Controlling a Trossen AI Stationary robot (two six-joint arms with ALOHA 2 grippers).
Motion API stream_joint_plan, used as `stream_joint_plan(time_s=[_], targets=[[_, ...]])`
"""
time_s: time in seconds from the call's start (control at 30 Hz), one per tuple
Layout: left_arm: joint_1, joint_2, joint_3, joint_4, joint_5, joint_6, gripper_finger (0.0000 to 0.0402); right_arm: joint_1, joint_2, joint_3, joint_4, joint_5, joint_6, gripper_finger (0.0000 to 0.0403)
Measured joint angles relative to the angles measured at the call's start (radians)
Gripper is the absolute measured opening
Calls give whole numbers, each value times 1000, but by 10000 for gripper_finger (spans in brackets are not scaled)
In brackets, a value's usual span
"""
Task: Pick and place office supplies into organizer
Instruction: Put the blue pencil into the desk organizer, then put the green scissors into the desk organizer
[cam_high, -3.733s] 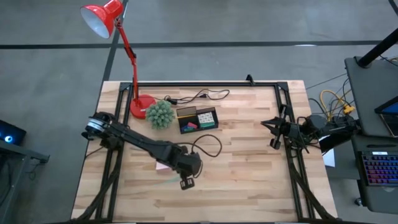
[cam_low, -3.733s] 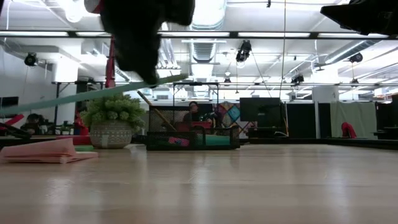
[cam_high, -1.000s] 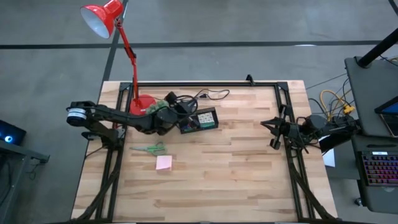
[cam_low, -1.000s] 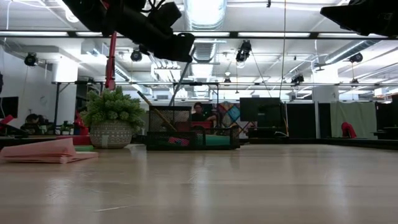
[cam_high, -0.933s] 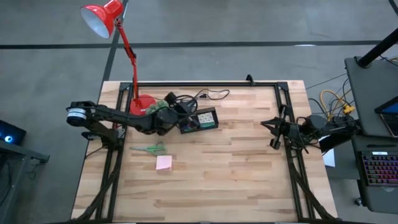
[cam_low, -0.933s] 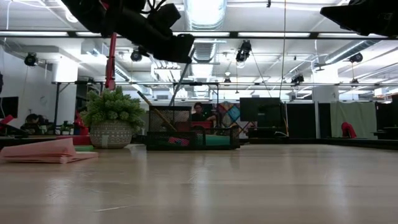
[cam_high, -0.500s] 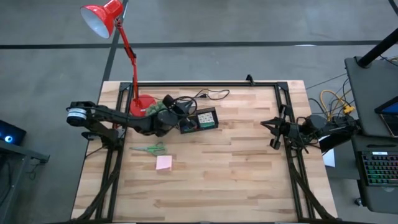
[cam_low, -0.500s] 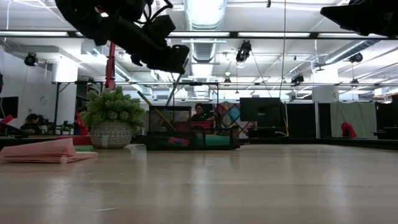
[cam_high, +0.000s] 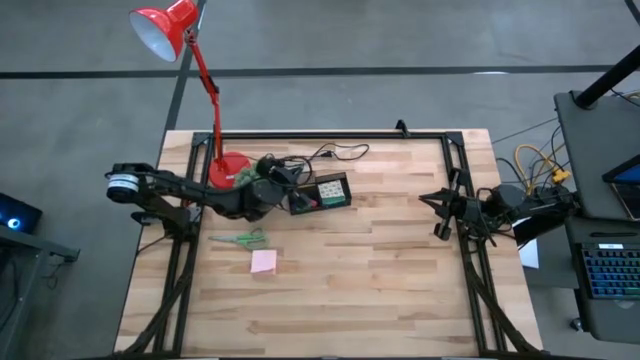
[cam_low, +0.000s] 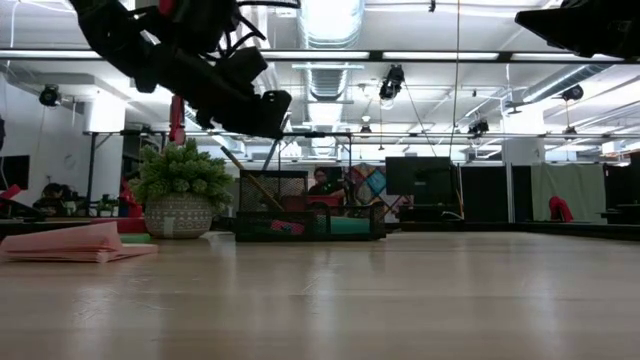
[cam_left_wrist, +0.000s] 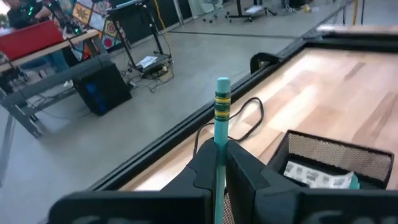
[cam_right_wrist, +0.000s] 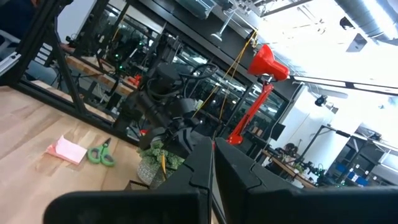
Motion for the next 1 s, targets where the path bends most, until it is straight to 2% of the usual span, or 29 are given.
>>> stream_joint_plan(time_s=[0.23,0.8,0.9,1.0], targets=[[16,2,-23,-21,4,-91,10,0,0,0,0,0,0,9],[18,0,-10,-11,7,-89,149,0,0,0,0,0,0,9],[11,-4,6,-11,54,-82,167,0,0,0,0,0,0,9],[1,-18,27,-10,161,-81,175,0,0,0,0,0,0,9]])
